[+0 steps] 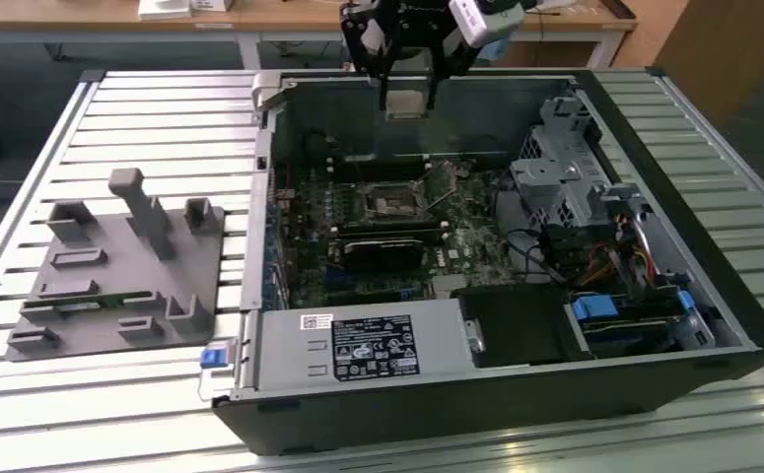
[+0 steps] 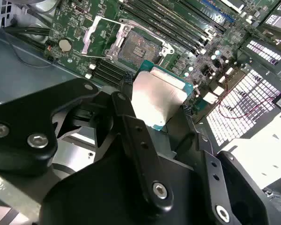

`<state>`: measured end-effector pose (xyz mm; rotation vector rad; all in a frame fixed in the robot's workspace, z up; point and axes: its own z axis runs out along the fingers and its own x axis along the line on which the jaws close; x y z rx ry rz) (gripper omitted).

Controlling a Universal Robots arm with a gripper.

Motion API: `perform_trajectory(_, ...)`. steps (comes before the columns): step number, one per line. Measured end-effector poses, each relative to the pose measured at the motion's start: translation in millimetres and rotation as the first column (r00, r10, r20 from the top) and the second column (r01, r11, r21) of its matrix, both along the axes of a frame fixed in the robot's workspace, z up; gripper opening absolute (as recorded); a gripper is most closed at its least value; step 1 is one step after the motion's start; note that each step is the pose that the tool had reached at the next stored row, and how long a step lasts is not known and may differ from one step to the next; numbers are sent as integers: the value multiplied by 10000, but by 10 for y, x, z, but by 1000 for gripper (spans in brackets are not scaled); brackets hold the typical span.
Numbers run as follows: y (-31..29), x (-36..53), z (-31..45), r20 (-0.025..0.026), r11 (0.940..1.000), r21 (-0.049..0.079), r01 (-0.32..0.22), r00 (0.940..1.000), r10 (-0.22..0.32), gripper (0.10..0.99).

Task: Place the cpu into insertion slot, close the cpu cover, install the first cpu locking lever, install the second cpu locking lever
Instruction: 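Place the cpu into insertion slot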

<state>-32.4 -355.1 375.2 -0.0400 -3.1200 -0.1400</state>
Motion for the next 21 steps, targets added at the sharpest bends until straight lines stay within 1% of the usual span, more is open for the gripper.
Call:
perform_trajectory(14, 0, 0, 0, 0, 10000, 0, 22, 10000, -22, 533)
perform_trajectory(17, 0, -1, 0, 0, 9998, -2, 220, 9998, -220, 533)
perform_trajectory(21, 0, -2, -1, 0, 9977, -7, 673, 9977, -673, 533)
